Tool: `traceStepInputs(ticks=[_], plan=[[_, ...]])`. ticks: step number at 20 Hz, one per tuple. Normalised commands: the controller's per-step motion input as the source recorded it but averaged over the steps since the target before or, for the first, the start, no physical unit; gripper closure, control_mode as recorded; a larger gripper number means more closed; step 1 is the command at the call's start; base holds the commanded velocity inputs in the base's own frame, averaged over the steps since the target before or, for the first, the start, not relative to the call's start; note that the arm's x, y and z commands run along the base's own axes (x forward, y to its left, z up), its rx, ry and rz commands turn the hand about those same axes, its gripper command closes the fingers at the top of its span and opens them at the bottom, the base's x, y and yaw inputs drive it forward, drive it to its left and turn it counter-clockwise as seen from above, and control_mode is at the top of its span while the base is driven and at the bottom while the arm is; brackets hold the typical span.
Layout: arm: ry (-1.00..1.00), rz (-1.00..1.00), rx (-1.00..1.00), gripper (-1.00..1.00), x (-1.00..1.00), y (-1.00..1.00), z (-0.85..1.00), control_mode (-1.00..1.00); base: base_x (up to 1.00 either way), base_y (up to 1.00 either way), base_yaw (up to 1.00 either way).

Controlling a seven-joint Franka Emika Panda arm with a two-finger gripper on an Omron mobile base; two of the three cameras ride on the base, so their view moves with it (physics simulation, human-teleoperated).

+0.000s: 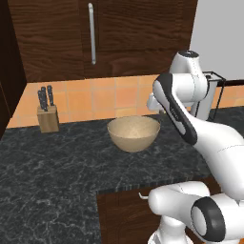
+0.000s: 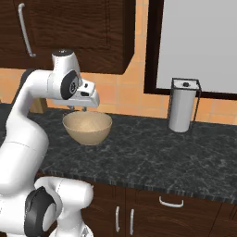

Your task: Open the cabinet, pick up the bread from the cabinet and place it in the basket. Then move the basket to the dining counter.

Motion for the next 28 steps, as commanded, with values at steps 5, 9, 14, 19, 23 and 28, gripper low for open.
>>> traceStepInputs(ticks=[5, 9, 14, 19, 23, 28], plan=[[-0.04, -0.01, 0.0, -1.0, 0.0, 0.23, 0.02, -1.0, 0.0, 0.0, 0.0], [-0.2, -0.11, -0.03, -1.0, -0.01, 0.62, 0.55, -1.0, 0.0, 0.0, 0.0], [-0.37, -0.17, -0.04, -1.0, 0.0, 0.85, 0.98, -1.0, 0.0, 0.0, 0.0], [-0.42, -0.13, -0.06, -1.0, 0.0, 0.9, 1.0, -1.0, 0.0, 0.0, 0.0], [-0.43, -0.03, -0.01, -1.0, 0.06, 0.73, 1.0, -1.0, 0.0, 0.0, 0.0], [-0.18, 0.07, 0.0, -1.0, 0.23, 0.58, 0.9, -1.0, 0.0, 0.0, 0.0]])
